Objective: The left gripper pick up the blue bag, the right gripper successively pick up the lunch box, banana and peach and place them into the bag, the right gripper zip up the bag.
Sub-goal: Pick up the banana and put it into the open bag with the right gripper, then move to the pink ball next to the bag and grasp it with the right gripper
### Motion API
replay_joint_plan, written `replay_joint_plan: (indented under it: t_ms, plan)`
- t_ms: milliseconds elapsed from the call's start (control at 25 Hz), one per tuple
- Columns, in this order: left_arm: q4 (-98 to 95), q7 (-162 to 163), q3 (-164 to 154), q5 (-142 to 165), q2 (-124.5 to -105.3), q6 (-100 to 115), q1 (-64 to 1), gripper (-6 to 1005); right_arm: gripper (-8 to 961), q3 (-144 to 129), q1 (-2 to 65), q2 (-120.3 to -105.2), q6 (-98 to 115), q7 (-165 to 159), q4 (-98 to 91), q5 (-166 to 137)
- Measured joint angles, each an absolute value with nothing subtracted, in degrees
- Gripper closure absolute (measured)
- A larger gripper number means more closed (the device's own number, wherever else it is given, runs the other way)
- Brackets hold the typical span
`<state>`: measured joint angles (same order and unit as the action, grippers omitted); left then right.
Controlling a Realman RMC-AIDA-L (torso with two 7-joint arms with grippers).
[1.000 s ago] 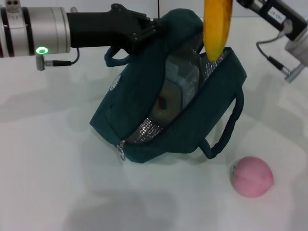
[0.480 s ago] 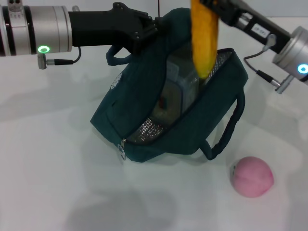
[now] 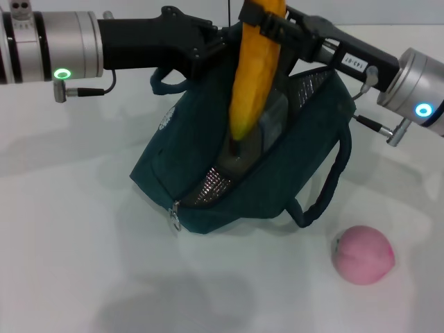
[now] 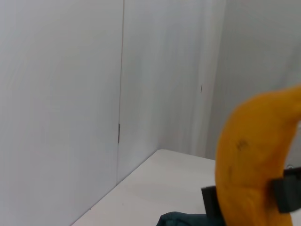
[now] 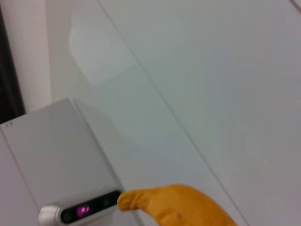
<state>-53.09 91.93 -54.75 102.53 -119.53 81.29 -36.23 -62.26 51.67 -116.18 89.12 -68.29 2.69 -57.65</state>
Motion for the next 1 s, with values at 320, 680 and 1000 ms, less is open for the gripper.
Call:
replay_joint_plan:
  t_ms: [320,680,1000]
  plan:
    - [-53.1,92.0,-54.7,102.8,-119.48,81.3,-36.2,958,409,-62.0,51.3,-116.18,89.8,-68.5,1.4,-60.2]
    - [-53.1,92.1,-54.4,103.0,-119.23,81.3,-36.0,958,210,-63.8,44.4,-116.17,92.2,-69.5,-8.8,-59.9]
    - [-53.6,92.3,-54.3,103.0,-118.95,81.3,-35.1,958,192,-64.5,33.4,-115.50,97.2,-70.1,-22.7,-58.8]
